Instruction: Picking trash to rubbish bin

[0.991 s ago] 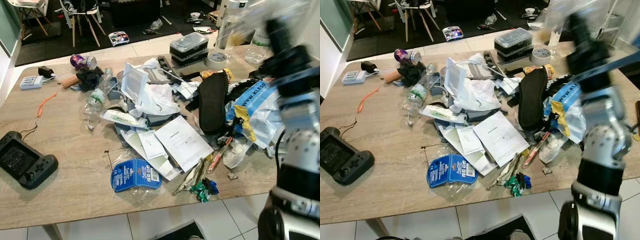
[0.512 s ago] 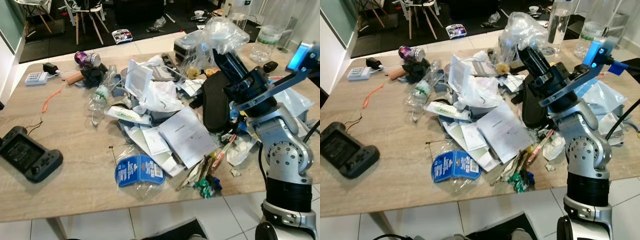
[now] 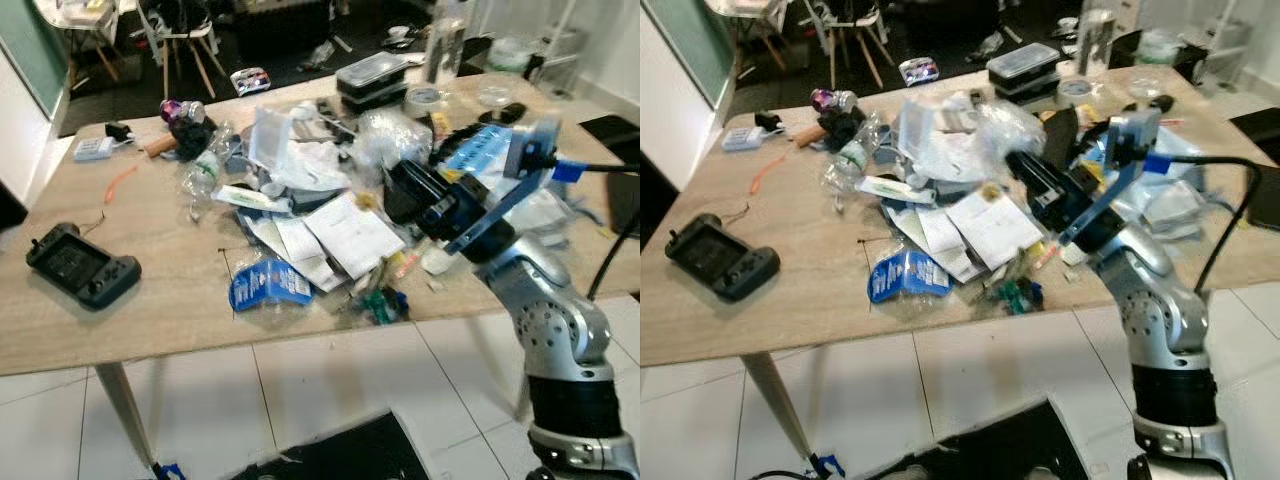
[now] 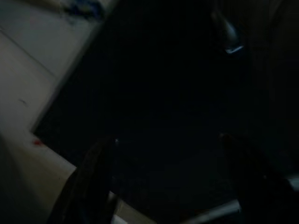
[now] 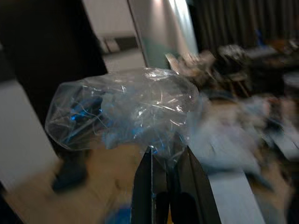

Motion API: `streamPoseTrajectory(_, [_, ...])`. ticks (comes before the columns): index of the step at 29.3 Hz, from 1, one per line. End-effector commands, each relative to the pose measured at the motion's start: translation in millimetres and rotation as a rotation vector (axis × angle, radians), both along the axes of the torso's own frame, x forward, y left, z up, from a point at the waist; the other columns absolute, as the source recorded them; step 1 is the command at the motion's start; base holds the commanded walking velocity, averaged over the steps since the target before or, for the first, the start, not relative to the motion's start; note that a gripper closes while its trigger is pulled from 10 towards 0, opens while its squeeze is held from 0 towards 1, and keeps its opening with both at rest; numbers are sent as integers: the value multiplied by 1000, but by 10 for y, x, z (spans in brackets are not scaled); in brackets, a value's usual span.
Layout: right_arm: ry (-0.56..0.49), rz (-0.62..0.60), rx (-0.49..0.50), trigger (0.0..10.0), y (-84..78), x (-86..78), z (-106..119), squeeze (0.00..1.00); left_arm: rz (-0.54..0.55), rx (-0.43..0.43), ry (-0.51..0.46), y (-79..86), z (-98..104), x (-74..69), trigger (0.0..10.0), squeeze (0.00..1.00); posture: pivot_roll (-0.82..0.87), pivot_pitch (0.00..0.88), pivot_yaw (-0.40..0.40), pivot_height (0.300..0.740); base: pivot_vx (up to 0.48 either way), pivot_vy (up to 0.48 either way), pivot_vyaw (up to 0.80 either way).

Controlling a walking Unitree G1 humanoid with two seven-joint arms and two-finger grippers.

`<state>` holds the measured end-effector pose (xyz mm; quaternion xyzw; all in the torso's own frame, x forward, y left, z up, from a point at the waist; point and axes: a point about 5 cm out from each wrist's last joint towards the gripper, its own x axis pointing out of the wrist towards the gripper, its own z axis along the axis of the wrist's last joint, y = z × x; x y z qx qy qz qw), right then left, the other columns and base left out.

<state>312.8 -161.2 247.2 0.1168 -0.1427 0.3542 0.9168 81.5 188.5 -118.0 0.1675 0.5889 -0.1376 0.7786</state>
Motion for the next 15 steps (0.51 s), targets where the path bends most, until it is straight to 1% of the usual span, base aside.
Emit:
streamPoseTrajectory(1, [62, 21, -43, 10000, 116, 17, -165, 0, -17, -23, -26, -70, 9, 68, 10000, 0, -65, 103, 52, 740, -375, 0, 0])
streamPoseTrajectory(5, [124, 6, -114, 10000, 99, 29, -347, 0, 0, -21, -30, -66, 9, 65, 10000, 0, -65, 103, 52, 740, -375, 0, 0])
streamPoseTrajectory(7, [146, 23, -142, 10000, 102, 12, -417, 0, 4, -21, -33, -68, 9, 70, 10000, 0, -66, 102, 52, 740, -375, 0, 0])
streamPoseTrajectory(9, [164, 57, -185, 10000, 115, -27, -493, 0, 36, -22, -40, -66, 9, 68, 10000, 0, -66, 102, 52, 740, -377, 0, 0])
streamPoseTrajectory(12, [186, 73, -210, 10000, 106, -51, -555, 0, 64, -25, -45, -64, 9, 64, 10000, 0, -66, 102, 52, 740, -372, 0, 0])
streamPoseTrajectory(13, [221, 67, -252, 10000, 70, -60, -655, 0, 101, -30, -52, -61, 9, 59, 10000, 0, -66, 102, 52, 740, -371, 0, 0])
streamPoseTrajectory(14, [324, 7, -316, 10000, -71, -53, -901, 0, 170, -38, -67, -56, 8, 51, 10000, 0, -66, 102, 52, 740, -368, 0, 0])
streamPoseTrajectory(15, [347, -10, -329, 10000, -107, -52, -956, 0, 183, -40, -70, -55, 8, 50, 10000, 0, -66, 102, 52, 740, -368, 0, 0])
